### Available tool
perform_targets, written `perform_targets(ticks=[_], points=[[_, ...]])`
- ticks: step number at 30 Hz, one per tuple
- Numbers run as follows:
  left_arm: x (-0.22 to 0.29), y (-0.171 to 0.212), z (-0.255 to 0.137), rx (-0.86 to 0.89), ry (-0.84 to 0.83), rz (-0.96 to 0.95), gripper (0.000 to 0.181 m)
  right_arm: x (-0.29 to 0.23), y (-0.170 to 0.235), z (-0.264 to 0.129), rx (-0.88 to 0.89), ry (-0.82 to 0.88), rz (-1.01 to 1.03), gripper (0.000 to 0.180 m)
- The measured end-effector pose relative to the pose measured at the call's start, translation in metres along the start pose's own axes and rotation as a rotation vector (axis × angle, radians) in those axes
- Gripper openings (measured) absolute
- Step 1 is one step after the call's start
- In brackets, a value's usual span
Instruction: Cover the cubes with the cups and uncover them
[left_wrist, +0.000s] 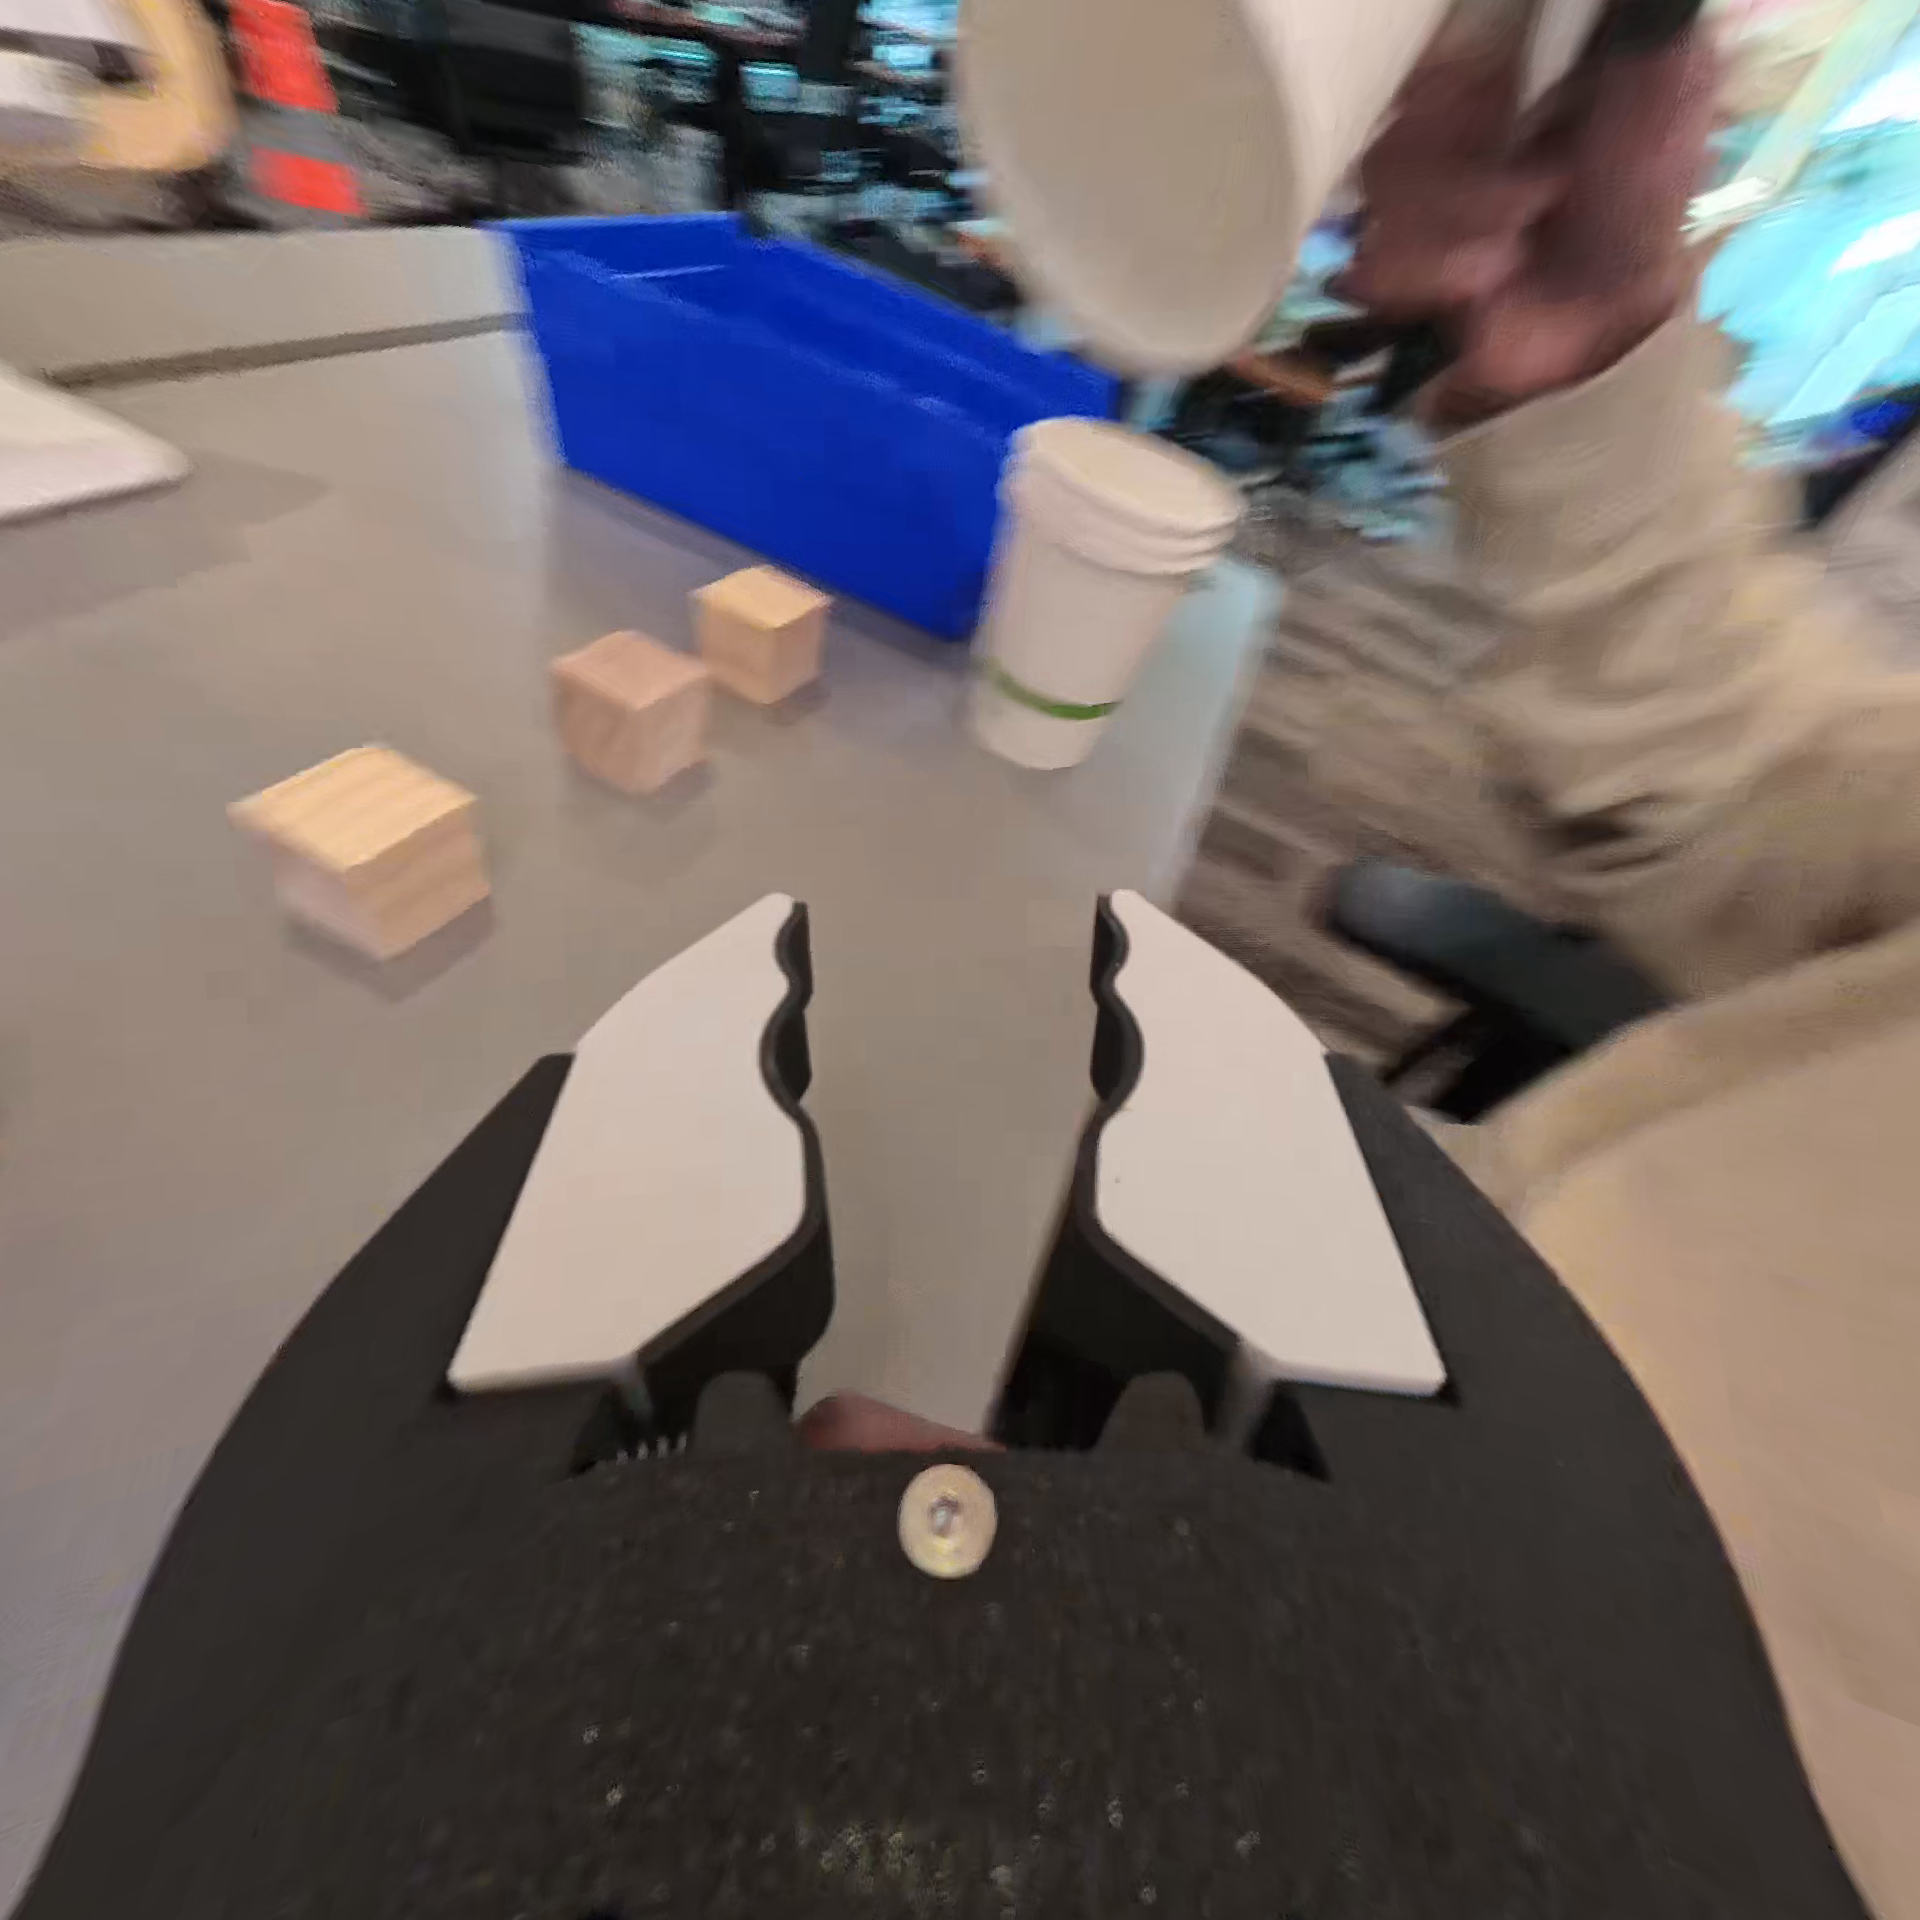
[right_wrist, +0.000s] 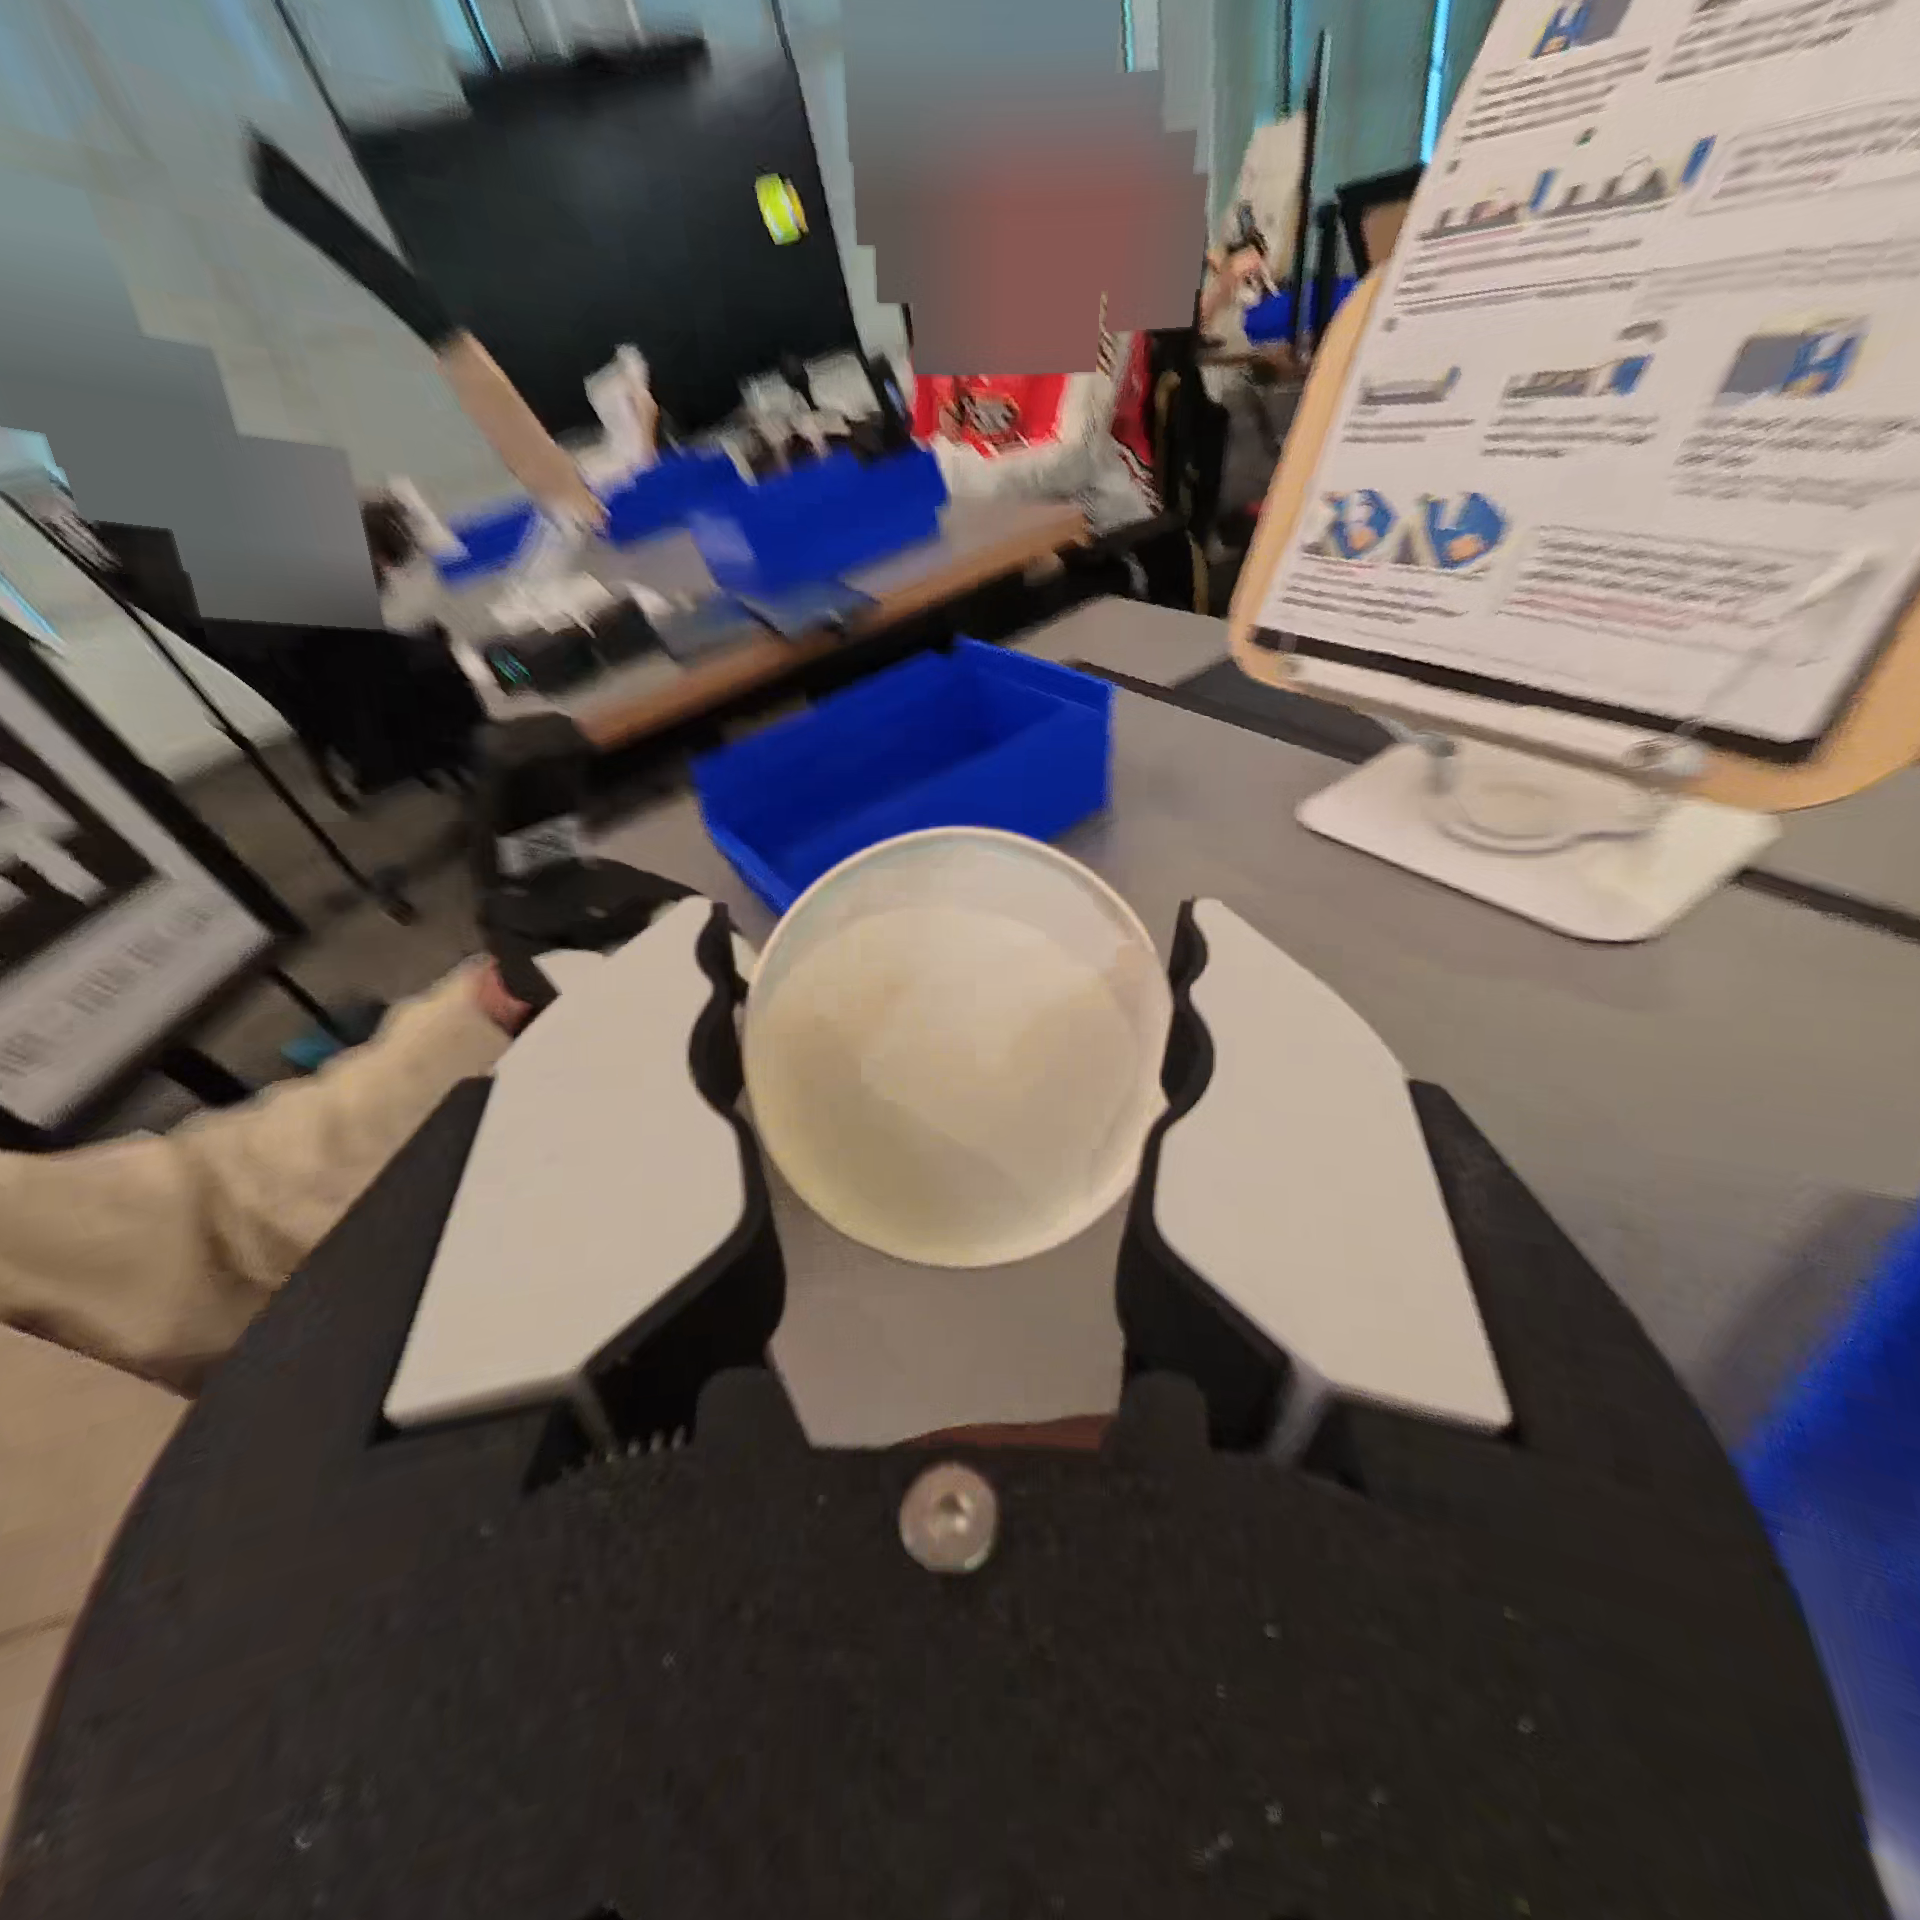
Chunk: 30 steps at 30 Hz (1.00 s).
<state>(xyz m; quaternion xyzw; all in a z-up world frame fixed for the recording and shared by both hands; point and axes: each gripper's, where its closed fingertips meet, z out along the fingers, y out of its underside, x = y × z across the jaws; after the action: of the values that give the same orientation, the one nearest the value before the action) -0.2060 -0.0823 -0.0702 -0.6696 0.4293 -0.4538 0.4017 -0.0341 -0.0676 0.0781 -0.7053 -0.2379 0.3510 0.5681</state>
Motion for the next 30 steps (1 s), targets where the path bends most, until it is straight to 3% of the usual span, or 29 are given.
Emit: perform_targets(ticks=[1,4,6,7,8,9,10,11,16,19,23,27,30], points=[[0.017,-0.012,-0.003,0.016,0.121,-0.039,0.052,-0.012,0.006,0.004,0.047,-0.05,0.06,0.079],[0.037,-0.053,-0.01,0.13,0.26,-0.063,0.044,-0.029,0.028,0.023,0.093,-0.095,0.147,0.078],[0.052,-0.049,-0.002,0.058,0.356,-0.07,0.041,-0.035,0.044,0.048,0.024,-0.115,0.148,0.075],[0.058,-0.042,0.003,0.011,0.389,-0.053,0.044,-0.033,0.048,0.059,-0.011,-0.103,0.127,0.052],[0.058,-0.037,0.008,0.0,0.381,-0.039,0.044,-0.034,0.046,0.069,-0.015,-0.123,0.074,0.001],[0.056,-0.033,0.013,0.005,0.365,-0.024,0.046,-0.027,0.044,0.081,-0.019,-0.09,0.046,0.0],[0.051,-0.029,0.017,0.009,0.34,-0.031,0.047,-0.012,0.047,0.094,-0.068,-0.02,0.028,0.003],[0.044,-0.022,0.022,-0.01,0.308,-0.055,0.047,-0.005,0.053,0.106,-0.135,0.006,-0.003,0.018],[0.002,0.009,0.025,-0.005,0.083,-0.061,0.05,0.005,0.083,0.126,-0.272,0.051,-0.052,0.031],[-0.002,0.019,0.018,-0.058,0.082,-0.031,0.052,0.0,0.101,0.117,-0.306,0.084,-0.082,0.038],[0.0,0.017,-0.001,0.007,0.078,-0.081,0.051,-0.002,0.103,0.095,-0.296,0.136,-0.11,0.046],[-0.008,0.03,-0.019,0.011,-0.065,-0.037,0.051,-0.012,0.115,0.082,-0.277,0.136,-0.104,0.061],[-0.015,0.038,-0.028,-0.053,-0.184,0.019,0.055,-0.018,0.135,0.078,-0.282,0.145,-0.11,0.061]])
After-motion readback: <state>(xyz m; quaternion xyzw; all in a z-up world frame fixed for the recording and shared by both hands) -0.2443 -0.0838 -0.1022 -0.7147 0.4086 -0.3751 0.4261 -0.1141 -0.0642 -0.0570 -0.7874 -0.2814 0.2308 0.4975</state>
